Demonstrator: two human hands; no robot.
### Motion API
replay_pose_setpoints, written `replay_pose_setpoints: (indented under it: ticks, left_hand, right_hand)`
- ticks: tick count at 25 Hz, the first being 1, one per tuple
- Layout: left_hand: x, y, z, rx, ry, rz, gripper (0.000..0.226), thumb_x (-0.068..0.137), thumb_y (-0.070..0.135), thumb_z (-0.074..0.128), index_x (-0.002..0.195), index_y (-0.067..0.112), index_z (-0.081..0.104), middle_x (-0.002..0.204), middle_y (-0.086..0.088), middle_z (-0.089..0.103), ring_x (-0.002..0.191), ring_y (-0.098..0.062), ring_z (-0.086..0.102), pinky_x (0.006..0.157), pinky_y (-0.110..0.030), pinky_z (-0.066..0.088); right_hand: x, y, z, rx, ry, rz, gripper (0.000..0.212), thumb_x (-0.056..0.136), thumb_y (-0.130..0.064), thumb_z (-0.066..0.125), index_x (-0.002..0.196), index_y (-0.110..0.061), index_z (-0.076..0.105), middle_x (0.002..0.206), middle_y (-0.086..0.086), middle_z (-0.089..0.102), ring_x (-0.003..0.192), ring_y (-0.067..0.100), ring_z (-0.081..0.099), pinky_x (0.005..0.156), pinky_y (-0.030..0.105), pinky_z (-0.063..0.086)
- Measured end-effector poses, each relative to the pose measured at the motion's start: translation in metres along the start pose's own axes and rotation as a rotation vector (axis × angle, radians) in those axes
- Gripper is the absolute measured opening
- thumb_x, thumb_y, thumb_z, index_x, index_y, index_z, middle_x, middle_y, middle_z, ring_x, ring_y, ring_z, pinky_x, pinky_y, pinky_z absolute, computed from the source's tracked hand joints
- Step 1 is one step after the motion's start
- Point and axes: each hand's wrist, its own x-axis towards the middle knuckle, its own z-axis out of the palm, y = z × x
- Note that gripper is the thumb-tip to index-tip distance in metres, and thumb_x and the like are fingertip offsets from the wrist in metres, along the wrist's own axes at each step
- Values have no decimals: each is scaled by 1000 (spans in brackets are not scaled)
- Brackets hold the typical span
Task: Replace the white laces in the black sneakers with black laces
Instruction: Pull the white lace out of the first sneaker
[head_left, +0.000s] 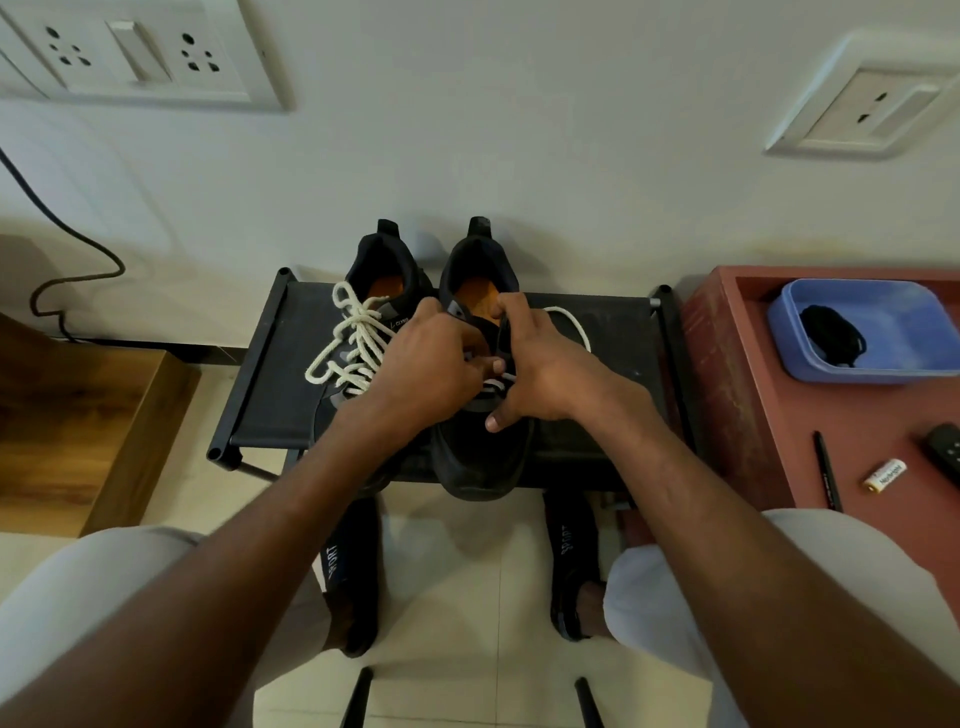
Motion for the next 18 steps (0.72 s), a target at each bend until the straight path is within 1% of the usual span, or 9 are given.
replay_pose_setpoints:
  ticks: [2, 4, 7, 10, 12, 14, 15, 16, 18]
  left_hand:
    - [1, 1, 14, 122, 13, 15, 28, 93, 45, 70, 109, 23, 77, 111, -6, 45, 102, -24, 51, 77, -31, 40]
    - [4, 0, 20, 90, 45, 24, 22, 90, 38, 75, 103, 22, 78, 107, -5, 51, 100, -24, 54, 71, -25, 40]
    - [10, 0, 14, -94, 13, -48, 9, 85, 25, 81, 82, 17, 78, 83, 1, 66, 81, -17, 64, 59, -22, 39]
    - [7, -1, -1, -331, -67, -132, 15, 89, 20, 78, 78, 12, 72, 78, -1, 69, 77, -14, 66, 68, -28, 53]
    - [3, -7, -14, -586, -99, -169, 19, 95, 16, 73, 82, 4, 67, 82, -12, 68, 81, -17, 66, 80, -36, 55]
    - [0, -10, -21, -699, -123, -150, 18, 99, 17, 67, 90, 1, 65, 88, -16, 73, 85, -19, 69, 85, -36, 54]
    - [-1, -10, -21, -635, -119, -131, 18, 101, 21, 65, 91, 6, 64, 85, -12, 74, 84, -19, 70, 83, -35, 52]
    - [1, -9, -19, -478, -101, -94, 17, 101, 28, 64, 92, 14, 64, 82, -5, 74, 83, -18, 69, 82, -35, 48]
    - [1, -3, -11, -46, -17, 30, 9, 98, 42, 65, 99, 33, 63, 85, 15, 67, 86, -11, 60, 88, -40, 34]
  right_hand:
    - [0, -1, 0, 9, -7, -1, 113, 58, -28, 102, 131, -46, 18, 148, 4, 35, 122, 37, 58, 101, 62, 50]
    - [1, -3, 1, 11, -10, 2, 113, 58, -26, 102, 131, -46, 18, 148, 4, 34, 123, 37, 58, 100, 62, 51]
    - [0, -6, 3, 6, 0, 14, 112, 59, -26, 101, 132, -44, 19, 146, 4, 33, 119, 36, 60, 99, 62, 52]
    - [-3, -6, 1, -3, -3, 37, 113, 61, -26, 101, 134, -44, 17, 150, 3, 32, 122, 35, 59, 100, 62, 51]
    - [-4, -7, 0, -6, -6, 56, 115, 61, -25, 101, 135, -45, 15, 153, 3, 32, 126, 35, 57, 101, 63, 50]
    - [-3, -7, 1, -21, -6, 62, 117, 61, -26, 101, 137, -44, 14, 153, 4, 33, 127, 36, 56, 101, 64, 50]
    - [-3, -7, 1, -23, -7, 59, 117, 60, -26, 101, 137, -43, 14, 151, 4, 34, 126, 37, 56, 100, 64, 50]
    - [-3, -8, 2, -23, -6, 56, 116, 60, -26, 101, 136, -44, 15, 150, 5, 34, 126, 37, 57, 100, 64, 50]
    - [-2, -7, 2, -20, 2, 50, 115, 61, -25, 100, 135, -45, 15, 149, 5, 35, 126, 38, 57, 101, 65, 50]
